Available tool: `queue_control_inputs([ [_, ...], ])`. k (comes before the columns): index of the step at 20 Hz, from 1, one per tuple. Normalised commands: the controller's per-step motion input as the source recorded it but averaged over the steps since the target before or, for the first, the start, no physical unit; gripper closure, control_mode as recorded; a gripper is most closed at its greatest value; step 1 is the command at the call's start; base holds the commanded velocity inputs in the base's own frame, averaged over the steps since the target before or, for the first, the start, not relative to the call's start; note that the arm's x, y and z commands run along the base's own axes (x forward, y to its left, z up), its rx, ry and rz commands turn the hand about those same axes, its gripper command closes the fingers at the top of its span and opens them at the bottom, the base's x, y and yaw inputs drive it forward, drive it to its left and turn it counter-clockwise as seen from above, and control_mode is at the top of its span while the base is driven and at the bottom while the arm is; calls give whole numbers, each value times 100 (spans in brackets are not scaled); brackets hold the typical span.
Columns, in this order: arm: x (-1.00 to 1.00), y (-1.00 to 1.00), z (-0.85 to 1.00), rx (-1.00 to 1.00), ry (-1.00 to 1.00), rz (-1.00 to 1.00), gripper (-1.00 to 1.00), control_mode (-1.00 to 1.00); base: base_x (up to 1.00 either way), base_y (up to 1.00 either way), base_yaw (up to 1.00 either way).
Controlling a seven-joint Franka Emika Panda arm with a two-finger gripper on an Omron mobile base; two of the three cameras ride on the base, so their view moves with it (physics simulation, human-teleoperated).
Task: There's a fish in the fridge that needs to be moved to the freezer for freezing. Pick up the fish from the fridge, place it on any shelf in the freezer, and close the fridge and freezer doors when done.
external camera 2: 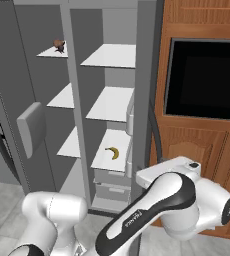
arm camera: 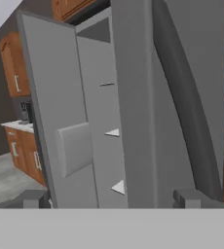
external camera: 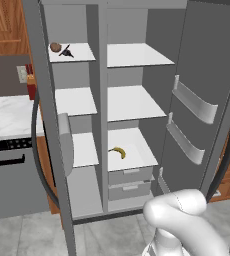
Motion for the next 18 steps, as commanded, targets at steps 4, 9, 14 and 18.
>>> queue_control_inputs([
  [4, 34, -26, -37, 20, 0, 9, -100, -100, 0, 0, 0],
  [9, 13, -28, -25, 15, 0, 12, -100, -100, 0, 0, 0],
  [14, 14, -12, -25, 5, 0, 10, -100, -100, 0, 0, 0],
  [18, 33, 0, -23, 0, 0, 1, -100, -100, 0, 0, 0],
])
